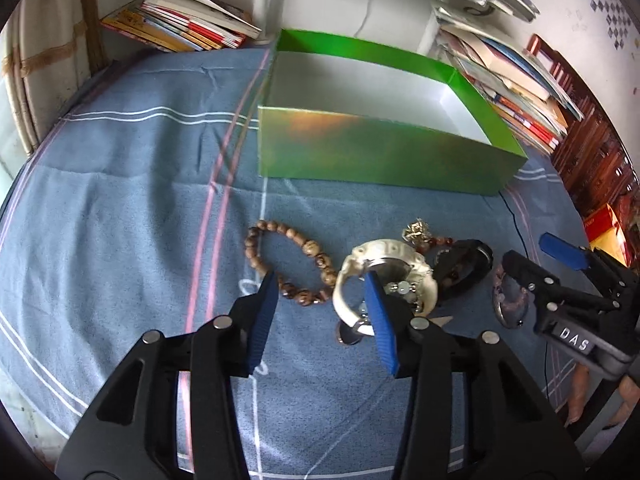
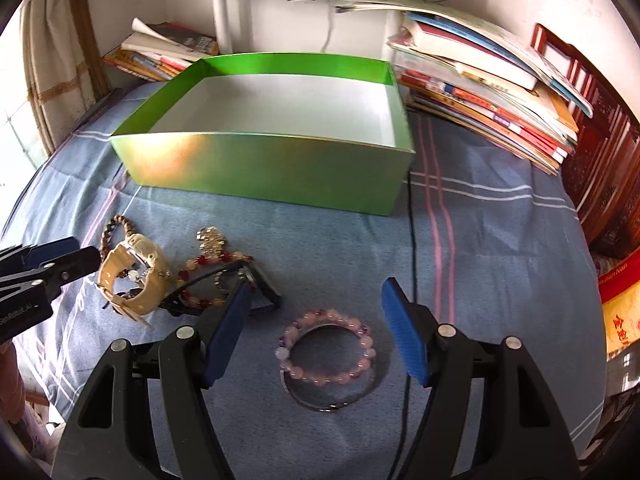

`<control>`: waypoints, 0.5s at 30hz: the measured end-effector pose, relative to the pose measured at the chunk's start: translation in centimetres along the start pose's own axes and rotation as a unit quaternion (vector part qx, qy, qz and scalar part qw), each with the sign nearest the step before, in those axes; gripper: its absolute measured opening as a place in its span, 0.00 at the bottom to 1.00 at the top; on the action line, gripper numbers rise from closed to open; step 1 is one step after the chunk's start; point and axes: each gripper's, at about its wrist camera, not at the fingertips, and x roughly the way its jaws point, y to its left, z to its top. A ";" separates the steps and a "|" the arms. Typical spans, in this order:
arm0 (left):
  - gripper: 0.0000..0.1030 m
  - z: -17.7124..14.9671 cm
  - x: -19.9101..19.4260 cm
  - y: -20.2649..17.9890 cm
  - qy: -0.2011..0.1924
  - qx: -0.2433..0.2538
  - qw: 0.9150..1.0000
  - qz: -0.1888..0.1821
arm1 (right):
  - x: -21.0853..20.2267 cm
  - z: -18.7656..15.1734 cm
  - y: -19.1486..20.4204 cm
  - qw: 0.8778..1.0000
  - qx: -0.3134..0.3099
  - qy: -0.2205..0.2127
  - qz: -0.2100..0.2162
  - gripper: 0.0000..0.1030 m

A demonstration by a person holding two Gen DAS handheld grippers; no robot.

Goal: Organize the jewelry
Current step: 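Grasp the white watch with the left tool while the right tool grasps the black strap item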

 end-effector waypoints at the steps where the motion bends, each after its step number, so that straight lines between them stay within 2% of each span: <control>1: 0.43 0.1 0.5 -0.2 0.007 0.005 1.000 -0.002 | 0.2 -0.1 0.3 1.000 -0.004 0.003 0.002 0.66; 3: 0.41 0.1 1.7 -0.8 0.026 0.013 1.000 -0.009 | 0.8 -0.1 0.8 1.000 -0.010 0.010 0.005 0.66; 5: 0.24 -0.1 2.5 -1.3 0.034 0.018 0.999 -0.014 | 1.5 -0.2 1.0 1.000 -0.013 0.014 0.004 0.65; 6: 0.12 -0.1 2.7 -1.4 0.034 0.022 0.999 -0.004 | 1.8 -0.2 0.9 1.000 -0.013 0.016 0.004 0.55; 7: 0.09 -0.2 2.9 -1.6 0.034 0.025 0.999 0.005 | 2.1 -0.1 0.8 1.000 -0.008 0.021 0.005 0.37; 8: 0.07 -0.2 2.9 -1.5 0.033 0.023 0.999 0.007 | 2.5 -0.1 0.6 1.000 0.001 0.026 0.016 0.30; 9: 0.06 -0.3 2.8 -1.4 0.033 0.020 0.999 0.001 | 2.6 -0.2 0.5 0.999 0.007 0.027 0.033 0.17; 10: 0.06 -0.3 2.7 -1.2 0.033 0.017 0.999 -0.004 | 2.7 -0.2 0.5 0.999 0.010 0.027 0.046 0.13; 15: 0.06 0.0 1.5 -0.6 0.012 0.010 1.000 0.002 | 2.3 -0.1 0.8 0.999 0.006 0.017 0.042 0.12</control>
